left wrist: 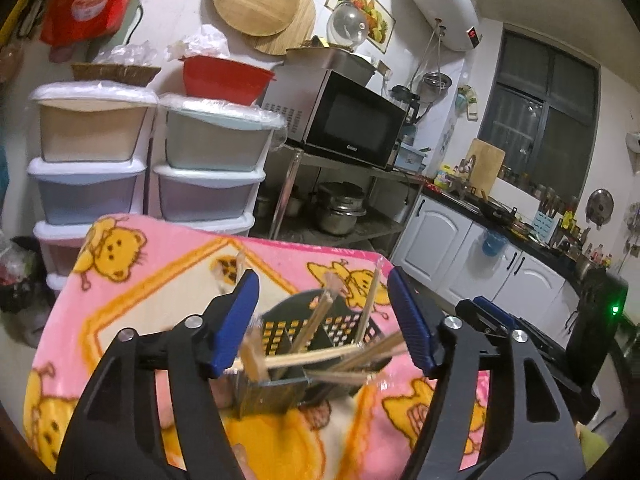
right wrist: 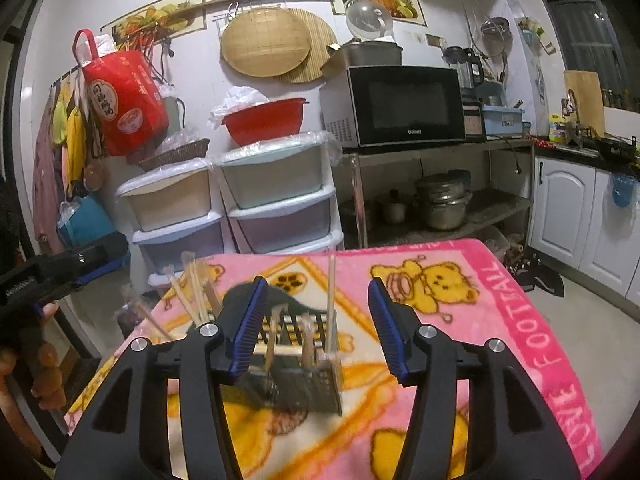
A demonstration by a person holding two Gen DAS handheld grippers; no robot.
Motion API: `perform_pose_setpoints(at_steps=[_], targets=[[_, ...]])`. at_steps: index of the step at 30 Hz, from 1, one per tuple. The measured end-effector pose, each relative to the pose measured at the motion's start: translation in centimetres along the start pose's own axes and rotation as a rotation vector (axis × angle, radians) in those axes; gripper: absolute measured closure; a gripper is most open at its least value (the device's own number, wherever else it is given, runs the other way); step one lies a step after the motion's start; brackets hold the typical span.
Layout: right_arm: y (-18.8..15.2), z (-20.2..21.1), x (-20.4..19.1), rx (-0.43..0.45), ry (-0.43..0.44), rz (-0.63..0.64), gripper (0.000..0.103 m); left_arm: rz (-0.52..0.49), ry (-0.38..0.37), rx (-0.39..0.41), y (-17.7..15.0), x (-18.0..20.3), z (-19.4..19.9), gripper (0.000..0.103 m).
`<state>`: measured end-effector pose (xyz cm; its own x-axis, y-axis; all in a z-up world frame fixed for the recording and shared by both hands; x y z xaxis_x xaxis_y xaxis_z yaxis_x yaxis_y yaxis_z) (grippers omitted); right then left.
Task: Organize utensils
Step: 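Open both tools to drop the chopsticks into the basket, then withdraw both open tools back from the basket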
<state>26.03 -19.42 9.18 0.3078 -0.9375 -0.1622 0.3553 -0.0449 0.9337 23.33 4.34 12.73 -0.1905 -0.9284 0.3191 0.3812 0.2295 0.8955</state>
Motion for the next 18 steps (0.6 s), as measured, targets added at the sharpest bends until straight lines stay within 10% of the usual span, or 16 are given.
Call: perform_pose_setpoints(at_steps=[18], targets=[[-4.5,4.6,-1.2,-0.059,0.005,0.046,0.029,0.03,0.019,-0.092,-5.5,-0.6,3.9,0.011]])
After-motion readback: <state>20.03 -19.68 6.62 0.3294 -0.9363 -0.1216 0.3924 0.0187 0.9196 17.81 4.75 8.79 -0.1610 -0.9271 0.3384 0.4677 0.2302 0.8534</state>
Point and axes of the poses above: each gripper's, at about its wrist camera, not at the fingertips, and z roughly against the way its jaws point, x to its right, y to its top, the point moved 1 cm from there along -z, roughly the way its jaws point, and after that the axes turned 2 degrees about x, right-handed, at the moved point
